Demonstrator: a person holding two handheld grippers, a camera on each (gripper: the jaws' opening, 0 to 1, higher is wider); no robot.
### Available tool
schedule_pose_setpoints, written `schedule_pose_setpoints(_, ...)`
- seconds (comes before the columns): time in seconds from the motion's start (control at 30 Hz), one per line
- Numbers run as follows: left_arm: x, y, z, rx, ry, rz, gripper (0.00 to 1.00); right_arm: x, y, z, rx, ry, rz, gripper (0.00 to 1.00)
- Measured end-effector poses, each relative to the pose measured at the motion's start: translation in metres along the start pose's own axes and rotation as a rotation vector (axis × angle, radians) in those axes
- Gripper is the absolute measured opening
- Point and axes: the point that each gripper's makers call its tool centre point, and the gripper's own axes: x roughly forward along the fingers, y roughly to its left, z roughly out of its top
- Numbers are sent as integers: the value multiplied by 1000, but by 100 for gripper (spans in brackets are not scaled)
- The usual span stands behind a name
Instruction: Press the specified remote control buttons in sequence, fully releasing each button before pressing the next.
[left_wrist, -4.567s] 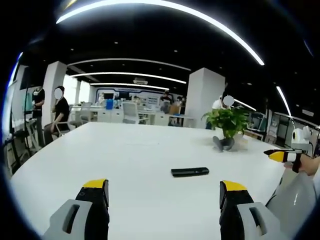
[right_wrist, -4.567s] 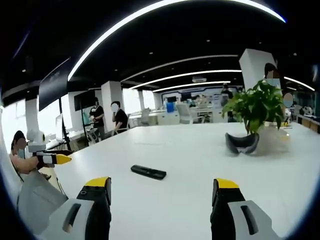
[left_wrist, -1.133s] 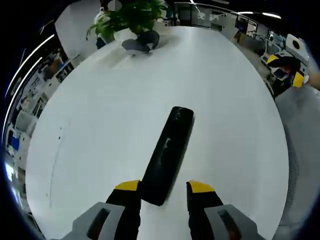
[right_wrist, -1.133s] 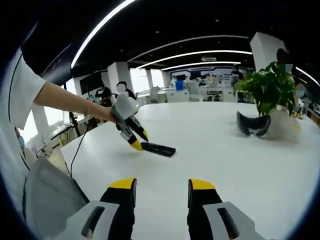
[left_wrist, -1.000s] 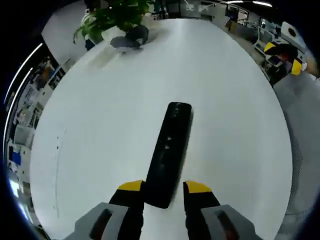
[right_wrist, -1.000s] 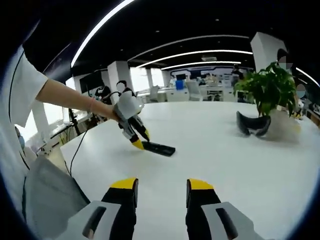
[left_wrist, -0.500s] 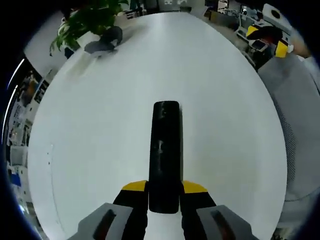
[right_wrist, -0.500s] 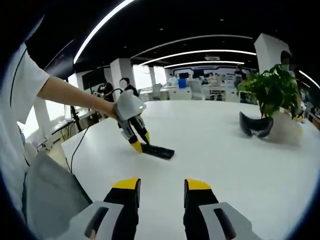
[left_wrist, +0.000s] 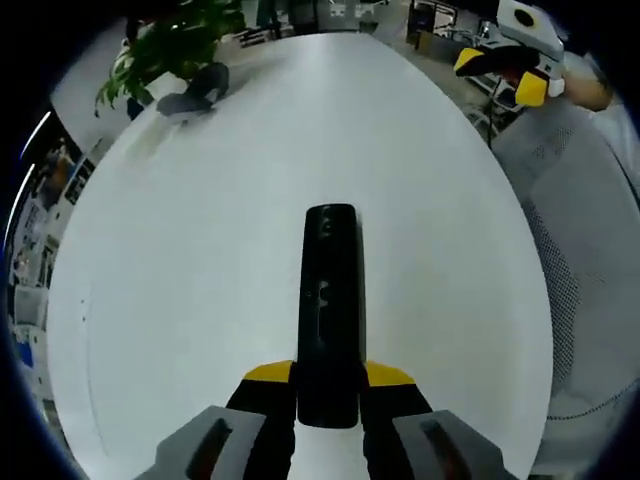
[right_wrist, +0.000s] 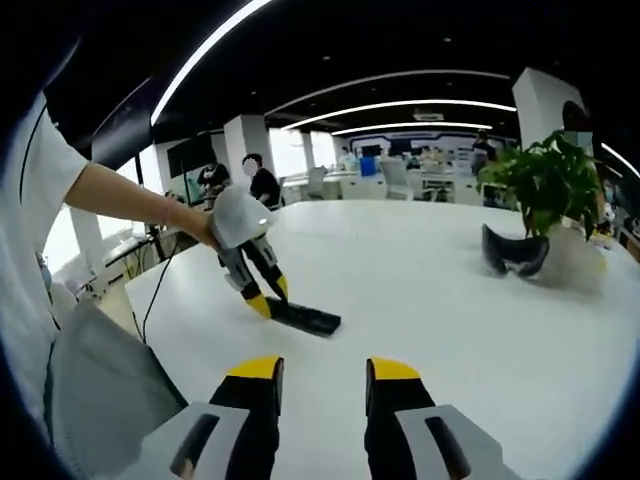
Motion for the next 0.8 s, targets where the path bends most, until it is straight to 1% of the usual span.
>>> schedule_pose_setpoints(0.13,0,-15,1,25,-8,-10,23,0,0,0,-4,3,-1,30)
schedule_pose_setpoints(0.17,0,-19,1,43,-8,-11,23,0,0,-1,-5,3,-1,30)
schedule_pose_setpoints(0.3,0,-23,2,77,-23,3,23,0,1,0,-6,3,2,30)
schedule_pose_setpoints(0.37,0,-22,1,71,-33,8,24,0,2,-1,-7,5,5,30)
schedule_pose_setpoints(0.47,0,-22,0,15,-44,-5,24,0,2,-1,-10,6,8,30)
schedule_pose_setpoints(0.63,0,-27,1,14,-51,1,24,0,2,-1,-6,3,6,30)
schedule_pose_setpoints(0.8,0,-38,3,27,-72,-9,24,0,2,-1,-7,4,9,30)
